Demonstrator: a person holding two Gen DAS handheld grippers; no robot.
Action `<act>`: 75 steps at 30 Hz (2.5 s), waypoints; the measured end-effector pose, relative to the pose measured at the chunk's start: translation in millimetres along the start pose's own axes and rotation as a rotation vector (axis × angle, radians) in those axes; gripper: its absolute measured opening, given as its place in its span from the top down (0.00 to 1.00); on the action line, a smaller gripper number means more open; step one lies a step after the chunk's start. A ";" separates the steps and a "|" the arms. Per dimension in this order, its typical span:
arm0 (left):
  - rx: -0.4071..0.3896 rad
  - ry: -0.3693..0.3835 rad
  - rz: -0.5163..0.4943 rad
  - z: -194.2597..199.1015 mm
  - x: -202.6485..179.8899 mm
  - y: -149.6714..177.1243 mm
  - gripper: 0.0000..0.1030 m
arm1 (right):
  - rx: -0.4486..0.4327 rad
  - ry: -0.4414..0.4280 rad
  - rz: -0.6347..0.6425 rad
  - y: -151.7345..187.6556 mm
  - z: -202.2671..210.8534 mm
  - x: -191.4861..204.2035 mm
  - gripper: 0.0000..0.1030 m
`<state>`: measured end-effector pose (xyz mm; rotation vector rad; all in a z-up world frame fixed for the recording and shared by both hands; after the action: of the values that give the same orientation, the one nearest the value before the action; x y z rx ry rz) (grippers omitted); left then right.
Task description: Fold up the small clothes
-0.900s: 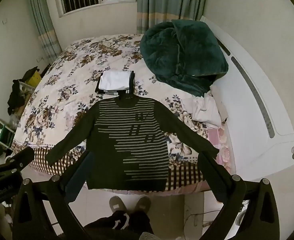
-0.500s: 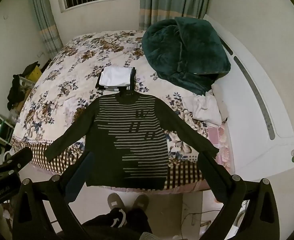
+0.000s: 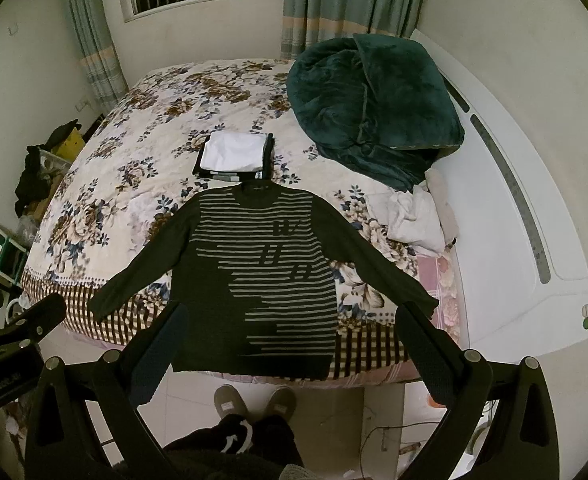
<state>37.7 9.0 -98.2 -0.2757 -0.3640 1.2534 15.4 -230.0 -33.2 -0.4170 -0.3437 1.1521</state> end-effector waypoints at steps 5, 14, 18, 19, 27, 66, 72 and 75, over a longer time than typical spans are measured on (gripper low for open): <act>0.003 0.001 -0.002 -0.2 -1.0 -1.2 0.00 | 0.003 -0.002 0.006 7.1 -3.5 3.7 0.00; 0.001 -0.001 0.000 -2.1 3.2 0.3 0.00 | 0.003 -0.002 0.006 6.9 -5.8 6.7 0.00; -0.003 -0.003 0.001 -4.5 10.3 2.1 0.00 | -0.003 -0.004 0.008 7.9 -3.1 10.1 0.00; -0.004 -0.003 0.001 -4.7 11.3 2.3 0.00 | -0.001 -0.004 0.006 7.0 -3.2 9.5 0.00; -0.004 -0.004 0.004 -3.7 10.1 1.0 0.00 | 0.000 -0.004 0.008 4.7 -1.2 12.4 0.00; -0.022 -0.010 0.004 8.0 12.9 -29.8 0.00 | -0.012 -0.010 0.001 -26.3 18.8 26.2 0.00; -0.036 -0.039 0.002 -5.3 20.0 -33.2 0.00 | -0.005 -0.035 -0.105 -44.7 6.1 9.1 0.00; -0.059 -0.063 0.005 -31.2 30.0 -38.4 0.00 | 0.021 -0.013 -0.260 -42.3 -33.1 -37.6 0.00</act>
<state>92.0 26.4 -107.9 -0.2885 -0.4551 1.2593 50.9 -284.2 -43.4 -0.3361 -0.3848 0.9045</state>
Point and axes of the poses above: each gripper's, at about its wrist camera, not at the fingertips, and z roughly against the way its jaws point, x to its left, y to its underside, the point moved 10 cm from there along -z, roughly the way its jaws point, and after that the axes turned 14 degrees about -z, right-handed, at the moved point
